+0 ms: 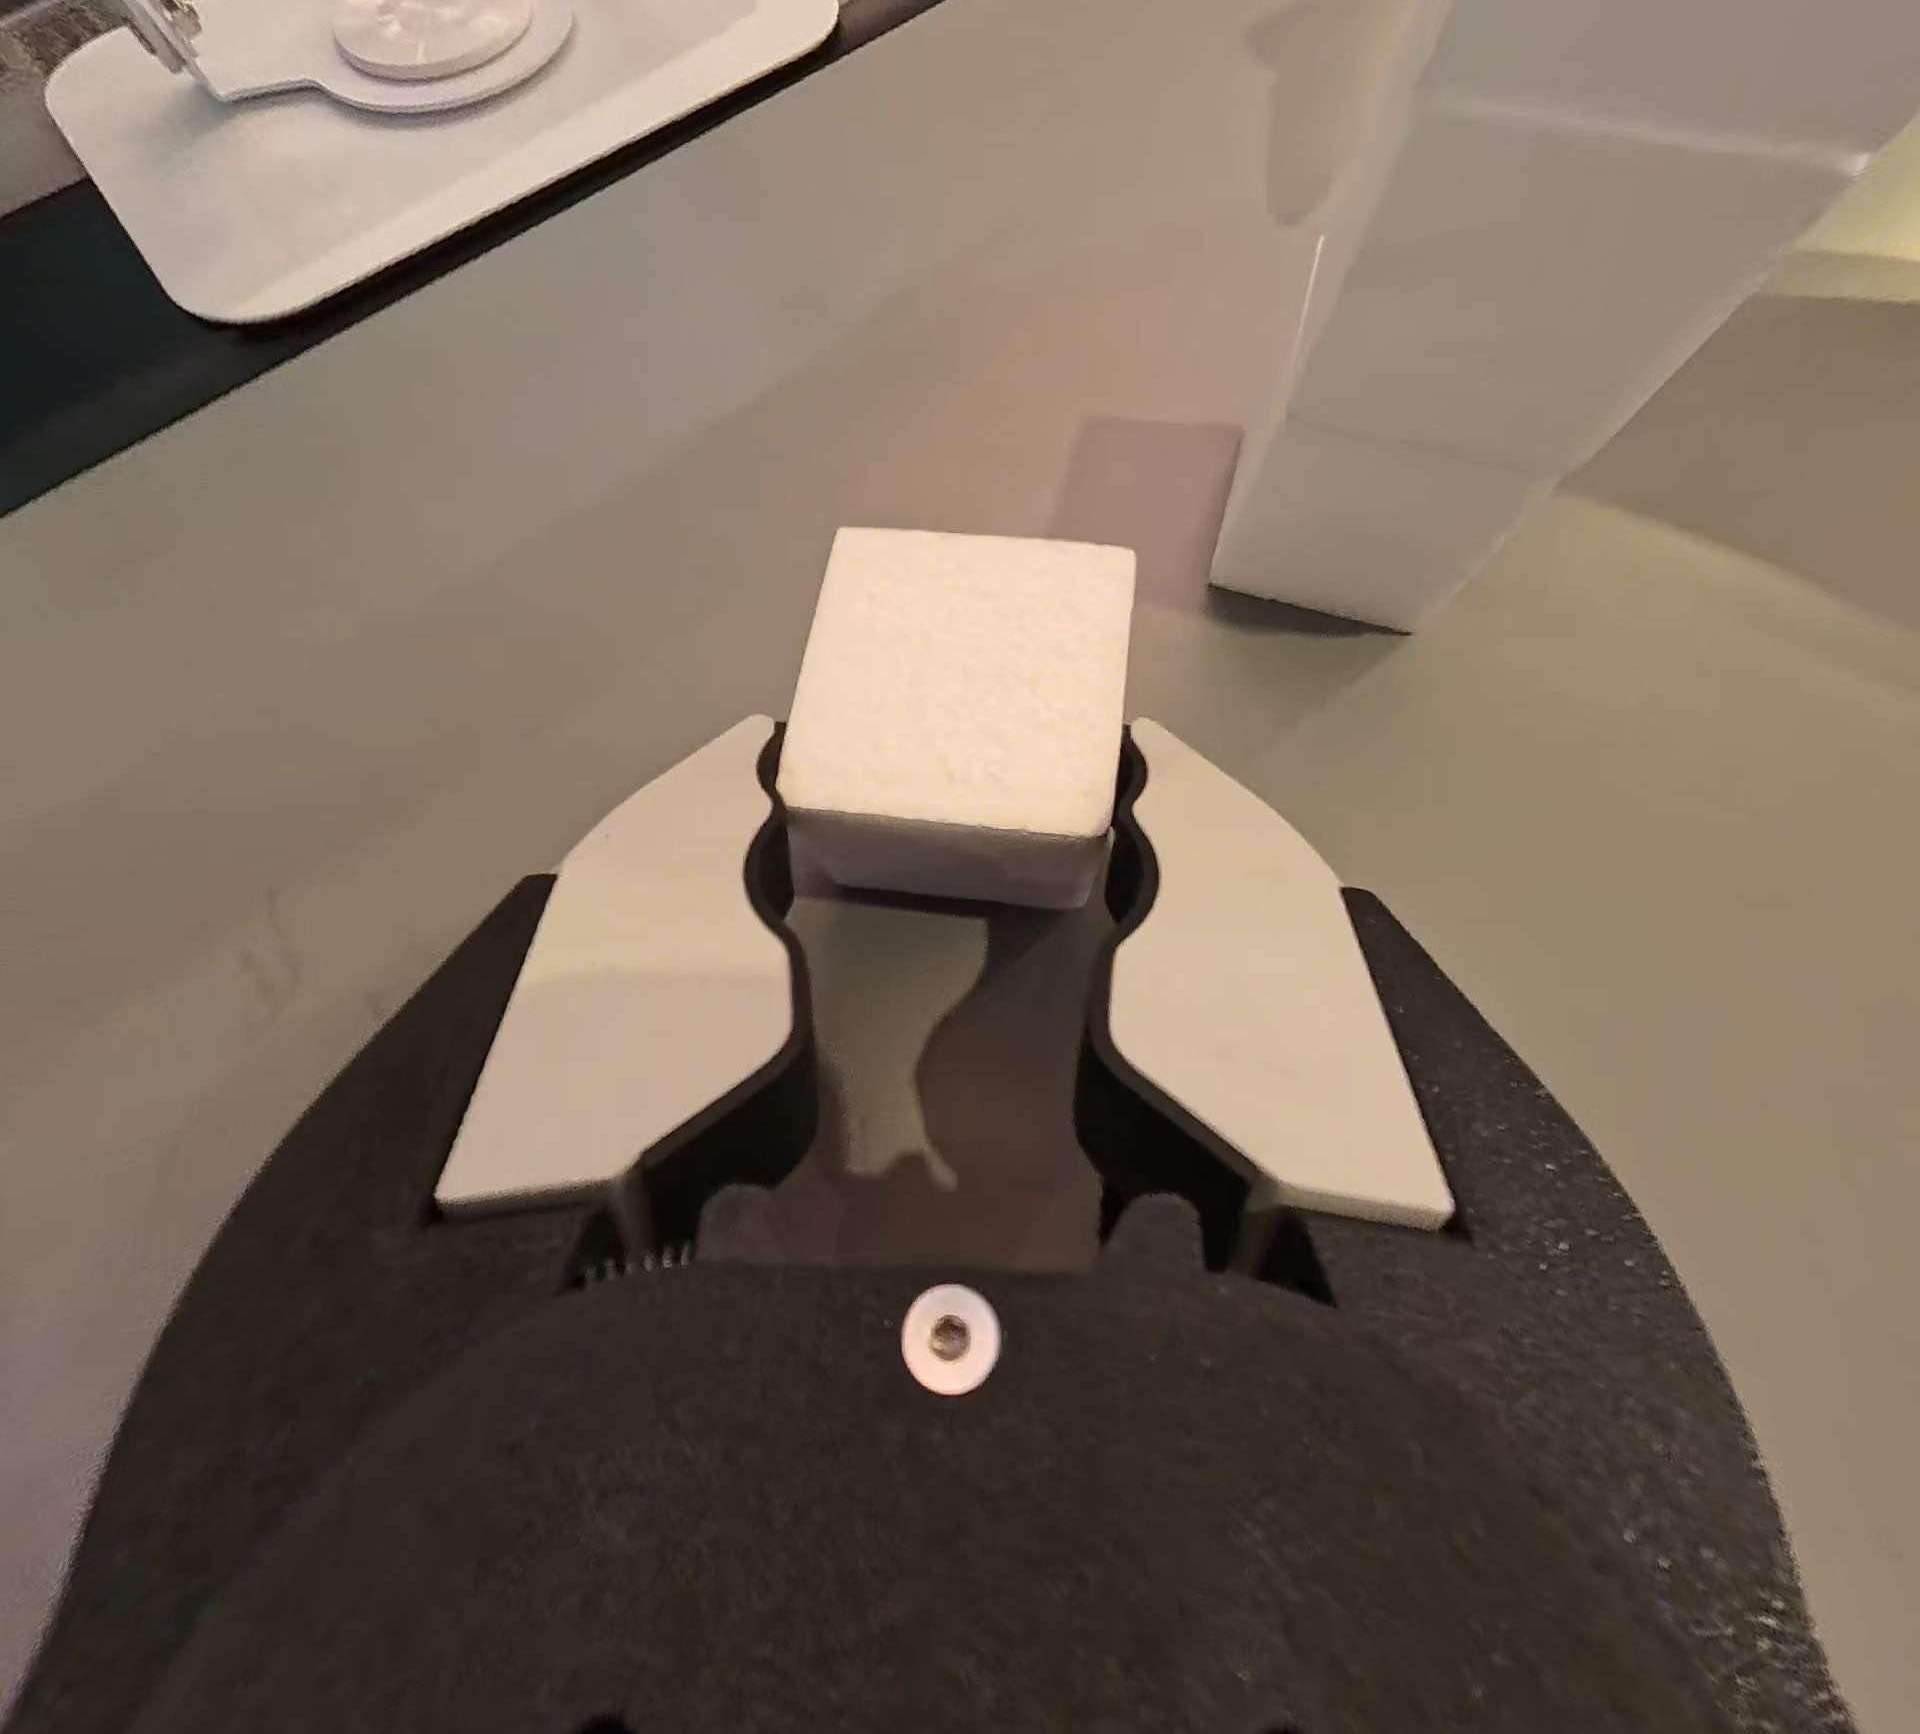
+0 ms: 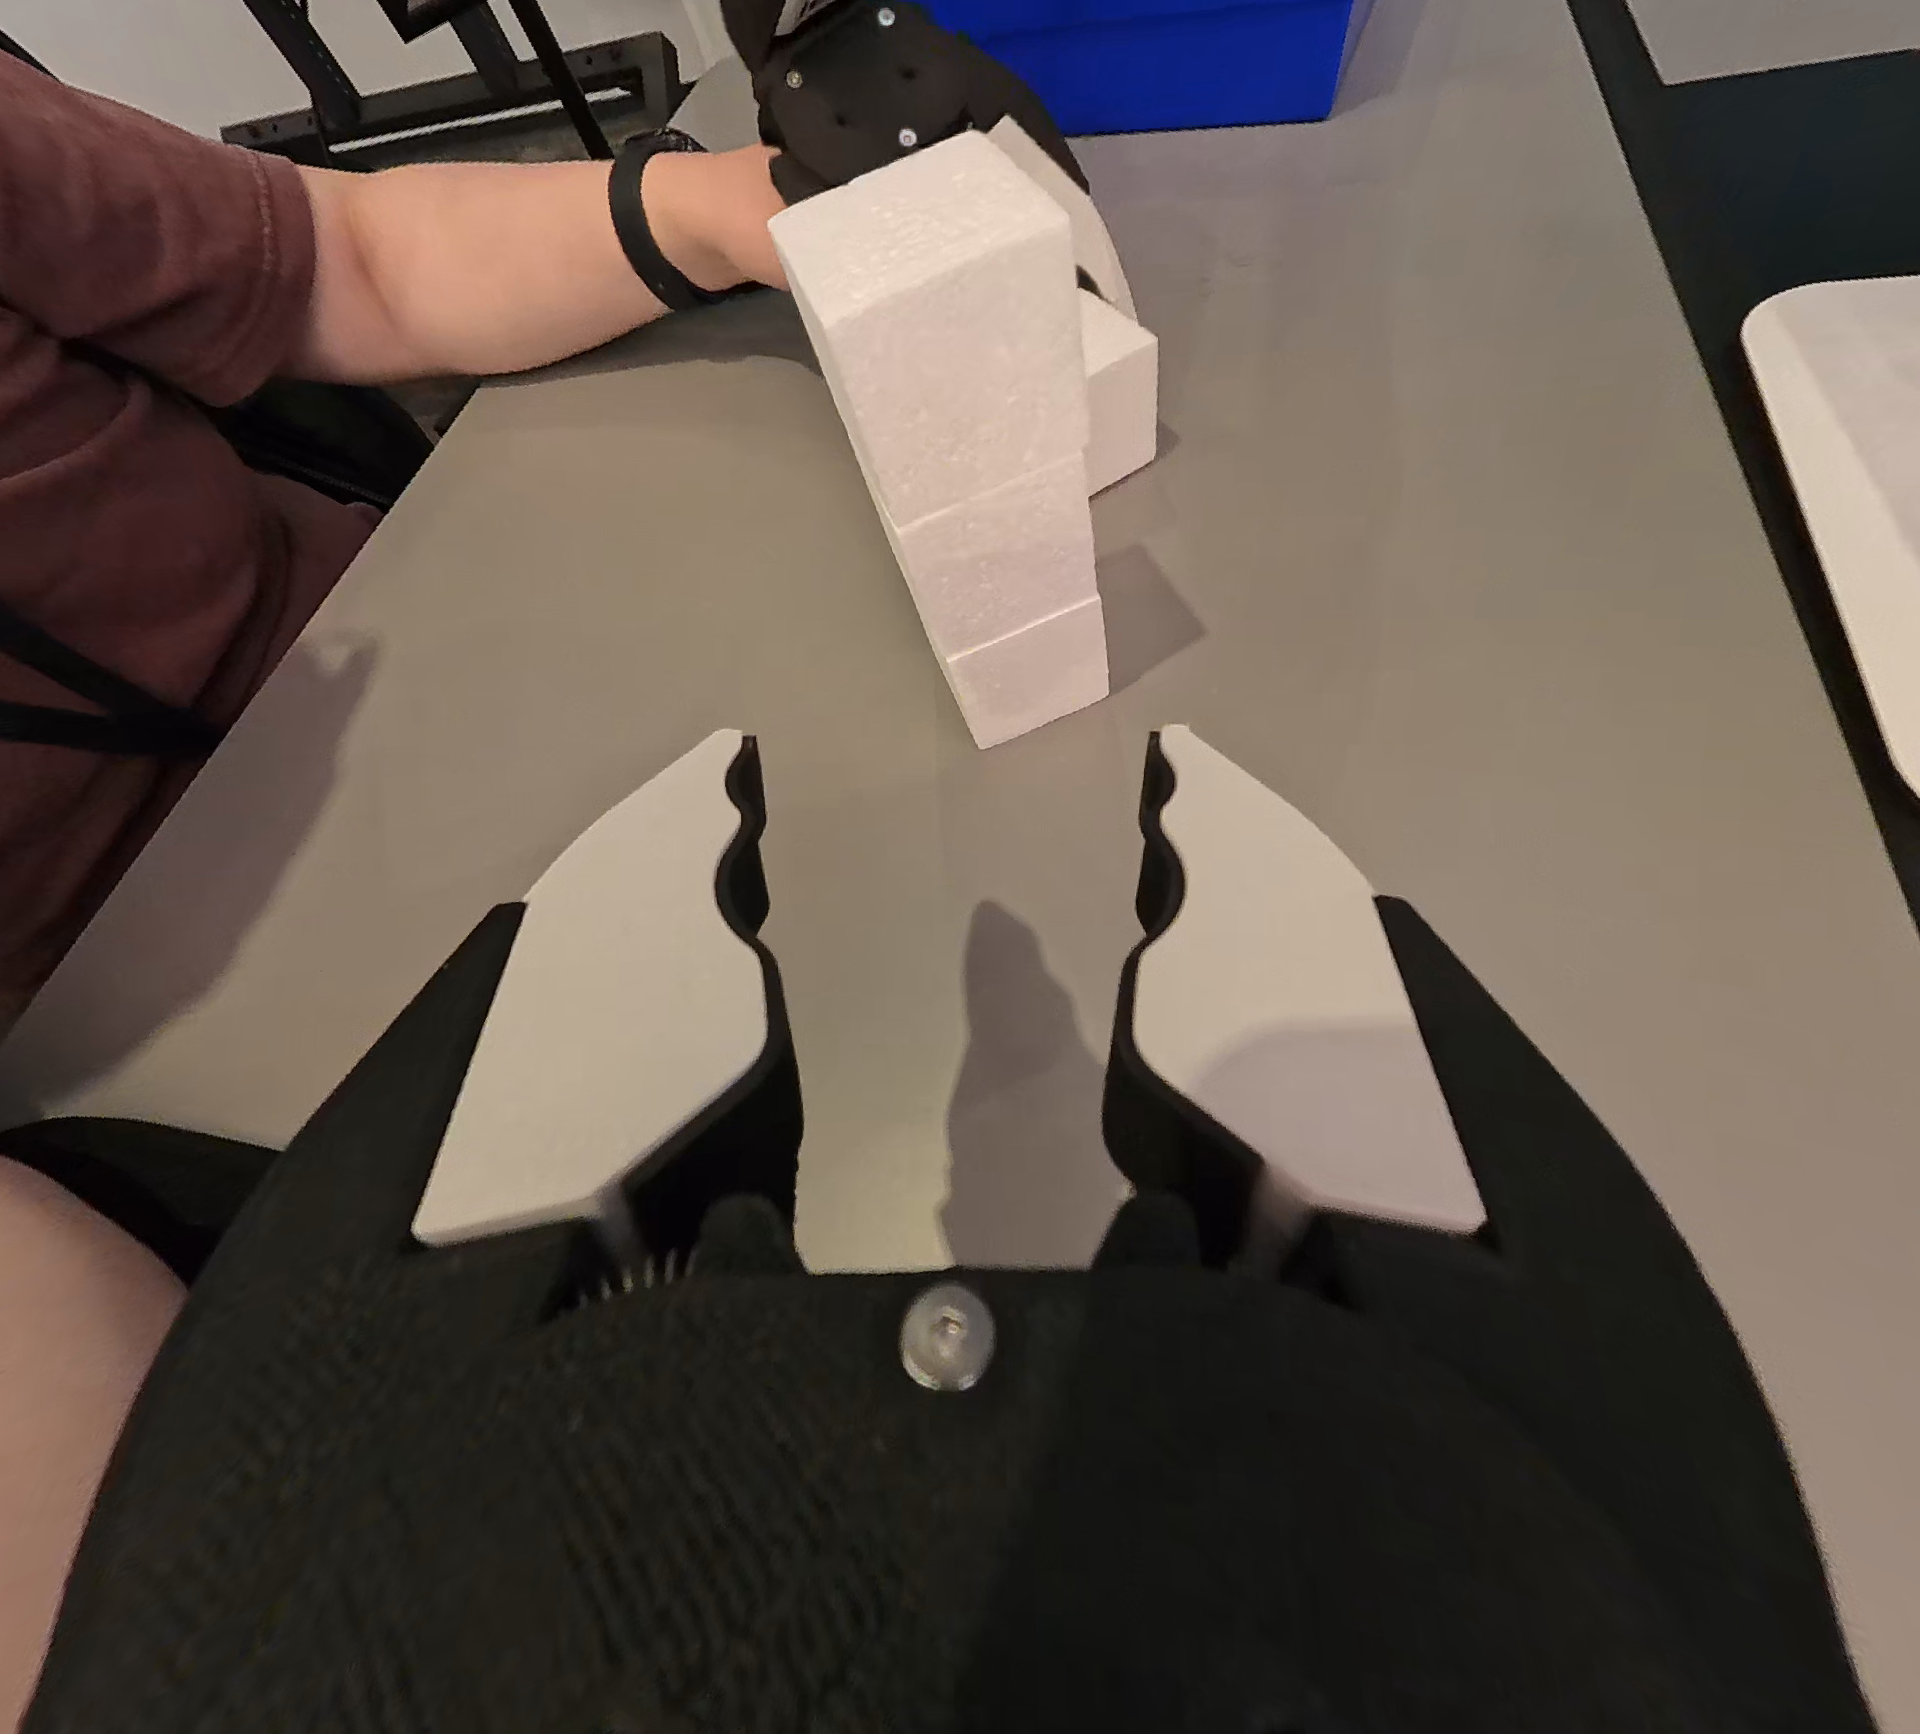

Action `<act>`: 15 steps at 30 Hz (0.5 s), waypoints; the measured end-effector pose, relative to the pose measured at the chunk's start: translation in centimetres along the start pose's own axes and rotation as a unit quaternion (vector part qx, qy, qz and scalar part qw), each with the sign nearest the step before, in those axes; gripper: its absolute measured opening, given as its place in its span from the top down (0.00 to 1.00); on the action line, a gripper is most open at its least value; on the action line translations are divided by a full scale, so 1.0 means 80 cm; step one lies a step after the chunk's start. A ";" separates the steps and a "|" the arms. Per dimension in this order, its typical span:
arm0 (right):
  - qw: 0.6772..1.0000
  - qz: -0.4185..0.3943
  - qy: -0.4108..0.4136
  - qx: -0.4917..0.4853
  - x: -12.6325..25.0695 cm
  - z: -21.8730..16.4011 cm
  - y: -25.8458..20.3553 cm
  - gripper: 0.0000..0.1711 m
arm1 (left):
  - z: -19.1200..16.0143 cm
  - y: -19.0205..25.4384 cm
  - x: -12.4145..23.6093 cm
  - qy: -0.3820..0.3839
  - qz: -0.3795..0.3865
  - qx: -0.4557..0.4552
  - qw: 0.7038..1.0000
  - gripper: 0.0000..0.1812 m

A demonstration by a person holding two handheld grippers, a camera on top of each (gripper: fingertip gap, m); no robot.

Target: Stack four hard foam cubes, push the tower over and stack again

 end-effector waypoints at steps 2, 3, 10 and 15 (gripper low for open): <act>1.000 -0.001 0.004 -0.001 0.002 0.000 0.001 0.59 | 0.014 0.004 0.010 0.018 -0.009 0.005 1.000 0.68; 1.000 -0.002 0.006 -0.002 0.003 0.000 0.001 0.59 | 0.029 0.008 0.020 0.040 -0.016 0.010 0.999 0.68; 1.000 -0.001 0.007 -0.013 0.004 -0.005 0.003 0.59 | 0.158 0.075 0.100 0.134 -0.016 -0.045 0.990 0.68; 1.000 0.005 -0.003 -0.017 -0.001 -0.008 0.002 0.60 | 0.198 0.128 0.089 0.097 -0.065 -0.063 0.991 0.68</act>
Point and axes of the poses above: each gripper's, where its closed fingertips meet, x back along the fingers, z out of its top, y = z × x across the jaws, the point moved 1 cm from there along x, back along the fingers, and after that the axes turned 12 degrees about x, right-handed, at the moved point
